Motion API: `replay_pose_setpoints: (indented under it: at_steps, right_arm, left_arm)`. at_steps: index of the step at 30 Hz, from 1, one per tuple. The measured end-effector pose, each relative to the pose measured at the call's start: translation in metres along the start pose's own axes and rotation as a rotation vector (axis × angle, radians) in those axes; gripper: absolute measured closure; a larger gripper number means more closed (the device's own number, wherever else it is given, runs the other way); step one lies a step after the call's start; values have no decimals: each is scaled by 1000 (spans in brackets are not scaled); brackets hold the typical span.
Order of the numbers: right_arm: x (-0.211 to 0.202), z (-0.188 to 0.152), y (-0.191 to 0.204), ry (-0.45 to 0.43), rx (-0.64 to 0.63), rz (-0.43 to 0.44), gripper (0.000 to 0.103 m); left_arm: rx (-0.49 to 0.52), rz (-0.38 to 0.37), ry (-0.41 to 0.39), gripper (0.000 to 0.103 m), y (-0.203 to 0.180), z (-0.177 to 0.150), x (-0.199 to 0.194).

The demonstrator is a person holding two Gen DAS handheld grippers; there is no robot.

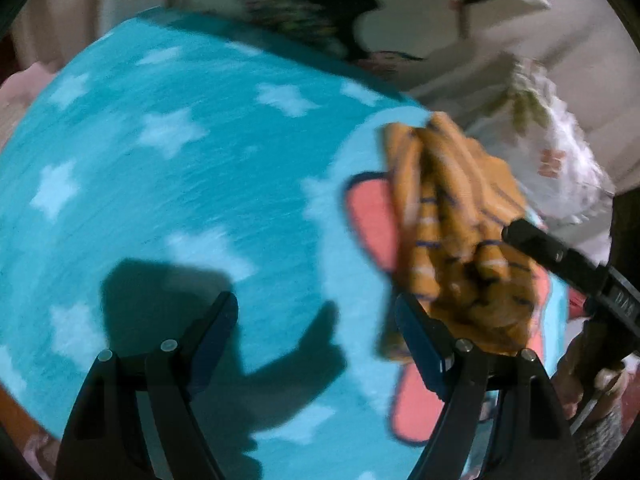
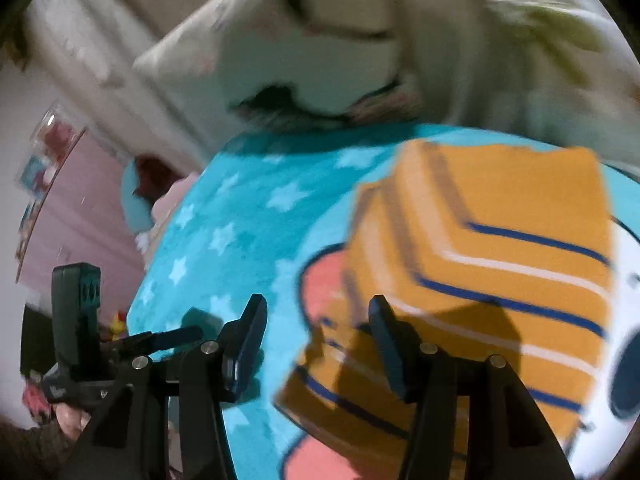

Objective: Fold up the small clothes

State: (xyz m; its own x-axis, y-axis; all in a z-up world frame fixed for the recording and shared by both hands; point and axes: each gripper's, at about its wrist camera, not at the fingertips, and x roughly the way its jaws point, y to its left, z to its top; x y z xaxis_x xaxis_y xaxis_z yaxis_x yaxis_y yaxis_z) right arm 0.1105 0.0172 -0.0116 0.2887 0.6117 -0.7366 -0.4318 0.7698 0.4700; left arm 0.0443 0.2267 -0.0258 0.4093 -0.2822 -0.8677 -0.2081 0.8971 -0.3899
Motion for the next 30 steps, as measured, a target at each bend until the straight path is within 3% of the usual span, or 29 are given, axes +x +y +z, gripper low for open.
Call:
replay_pose_setpoints:
  at_steps: [5,10,12,13,14,16,19,22,25,27,30]
  right_arm:
    - [-46,-16,-45,-88,141,-98,45]
    - [-72,-37,-69,-139,234,-141,44]
    - [-80,-43,-72,-151,240,-162,44]
    - [-85,-47,-75,-157,248,-175,44]
    - [-88,-49,-79,-163,259,-184,44]
    - [-95,-54,-86,-173,281,-194,44]
    - [-103,-57,-94,-192,306,-201,44]
    - [-108,-61,-102,-198,325,-196,44]
    - [-102,-63,-107,-189,348,-184,44]
    - [-95,-63,-107,-175,353,-172,44]
    - [-89,-58,-100,-168,326,-181,44]
  left_arm:
    - [104,-135,15,23,-54,20,20]
    - [171,-189,105,23,-103,33,61]
    - [221,-204,113,38,-121,34,73]
    - [242,-178,116,71,-127,32,77]
    - [260,-136,125,82,-132,29,83]
    - [227,-149,119,88,-129,28,77]
    - [200,-189,90,89,-118,27,47]
    - [152,-163,82,89,-97,18,27]
    - [83,-110,164,88,-76,6,54]
    - [88,-93,198,78,-75,5,73]
    - [107,-88,179,69,-86,9,72]
